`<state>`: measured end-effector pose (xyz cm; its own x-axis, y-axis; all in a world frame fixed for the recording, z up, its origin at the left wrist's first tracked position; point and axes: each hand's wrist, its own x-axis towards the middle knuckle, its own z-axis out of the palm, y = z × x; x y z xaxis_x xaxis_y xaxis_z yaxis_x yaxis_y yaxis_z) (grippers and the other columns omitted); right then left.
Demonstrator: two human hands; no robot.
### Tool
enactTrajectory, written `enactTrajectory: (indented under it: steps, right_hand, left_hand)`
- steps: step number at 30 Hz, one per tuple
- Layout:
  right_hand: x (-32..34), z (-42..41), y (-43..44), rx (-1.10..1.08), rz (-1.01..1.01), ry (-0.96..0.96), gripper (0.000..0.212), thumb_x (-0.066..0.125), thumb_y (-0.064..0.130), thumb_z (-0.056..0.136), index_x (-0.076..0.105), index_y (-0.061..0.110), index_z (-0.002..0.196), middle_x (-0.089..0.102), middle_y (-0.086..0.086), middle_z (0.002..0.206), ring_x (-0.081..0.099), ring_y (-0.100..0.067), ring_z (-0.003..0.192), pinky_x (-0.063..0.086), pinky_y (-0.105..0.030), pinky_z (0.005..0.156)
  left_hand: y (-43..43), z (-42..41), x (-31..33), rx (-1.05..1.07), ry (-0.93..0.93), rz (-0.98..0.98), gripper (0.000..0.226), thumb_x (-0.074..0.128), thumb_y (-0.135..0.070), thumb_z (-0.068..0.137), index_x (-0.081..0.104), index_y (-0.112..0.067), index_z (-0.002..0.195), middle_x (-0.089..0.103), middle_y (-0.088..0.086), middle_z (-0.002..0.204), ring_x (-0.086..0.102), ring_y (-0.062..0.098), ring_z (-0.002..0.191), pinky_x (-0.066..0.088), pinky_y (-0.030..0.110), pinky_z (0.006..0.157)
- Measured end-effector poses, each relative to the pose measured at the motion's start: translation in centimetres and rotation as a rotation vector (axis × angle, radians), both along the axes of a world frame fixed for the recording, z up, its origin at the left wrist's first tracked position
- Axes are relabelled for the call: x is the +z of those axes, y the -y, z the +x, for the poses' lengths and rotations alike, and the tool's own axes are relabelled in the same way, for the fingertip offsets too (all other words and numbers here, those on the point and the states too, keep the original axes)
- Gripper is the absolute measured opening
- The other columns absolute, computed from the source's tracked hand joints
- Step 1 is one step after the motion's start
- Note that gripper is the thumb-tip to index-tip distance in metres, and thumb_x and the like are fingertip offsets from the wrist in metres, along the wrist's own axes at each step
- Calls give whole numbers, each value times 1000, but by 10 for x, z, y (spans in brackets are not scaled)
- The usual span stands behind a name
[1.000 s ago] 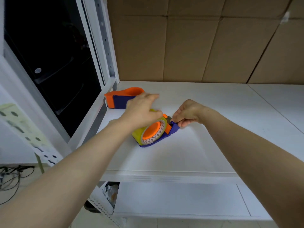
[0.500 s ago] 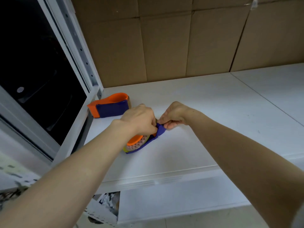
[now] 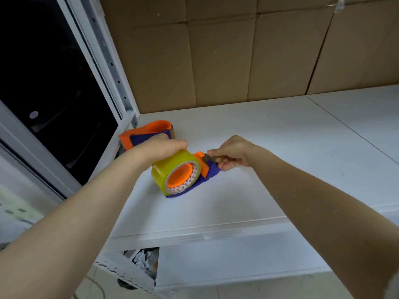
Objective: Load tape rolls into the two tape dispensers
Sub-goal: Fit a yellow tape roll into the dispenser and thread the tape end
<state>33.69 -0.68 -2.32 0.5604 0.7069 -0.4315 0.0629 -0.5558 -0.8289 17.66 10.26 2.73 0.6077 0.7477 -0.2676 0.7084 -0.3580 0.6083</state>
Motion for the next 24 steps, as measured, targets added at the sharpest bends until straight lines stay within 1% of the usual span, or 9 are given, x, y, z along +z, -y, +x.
enactTrajectory:
  steps: [2,4,6,8,10,12,15,21,24]
  right_hand:
    - [-3,-4,-5,11,-6,116,28,69,26,83,64,0,76,61,-10,58,58,-14,46,55,-23,56]
    - [-6,-8,-9,30,15,236,28,65,26,85,61,4,69,58,-10,55,53,-17,44,51,-24,52]
    - [-6,-8,-14,24,78,354,28,64,28,84,59,9,64,55,-8,52,50,-18,45,46,-26,51]
    - [0,-7,-19,5,164,448,22,65,30,82,62,14,68,56,-2,55,51,-17,50,45,-27,53]
    - [6,-8,-26,22,201,542,21,65,33,82,60,19,68,57,1,62,56,-19,64,49,-33,65]
    - [10,-12,-29,42,196,635,21,62,35,84,61,17,73,60,-1,74,57,-21,78,48,-35,72]
    - [9,-20,-32,30,219,702,28,59,36,87,64,9,87,60,-4,80,55,-21,80,42,-32,68]
    - [12,-25,-32,-20,254,764,30,54,34,90,64,5,90,67,-14,92,59,-29,86,38,-30,66]
    - [14,-25,-33,-26,242,773,30,54,33,91,64,5,90,68,-15,94,61,-31,89,35,-28,66]
  left_hand:
    - [-3,-10,-8,80,94,-200,34,72,-43,70,64,-21,94,70,5,94,68,25,89,56,41,86]
    - [1,-18,-12,109,212,-315,38,77,-40,70,63,-22,100,70,9,103,67,30,96,54,48,90]
    - [5,-25,-15,114,309,-433,39,75,-34,74,64,-17,107,69,11,107,66,32,101,52,48,94]
    - [11,-33,-18,113,404,-509,35,69,-28,81,65,-10,111,70,14,106,66,31,99,52,44,92]
    - [16,-41,-23,108,487,-526,18,63,-21,85,67,-9,98,69,14,98,65,29,89,51,38,82]
    - [19,-48,-30,99,547,-516,13,61,-16,85,66,-7,94,68,16,95,63,28,84,50,33,76]
    - [20,-54,-40,90,617,-510,18,62,-18,84,67,-6,96,70,14,92,64,25,83,51,31,75]
    - [25,-58,-54,193,776,-465,22,66,-30,83,68,-8,81,72,2,70,67,13,63,54,24,64]
    - [26,-55,-55,233,792,-428,32,69,-36,79,69,-4,82,71,1,63,66,12,57,55,24,61]
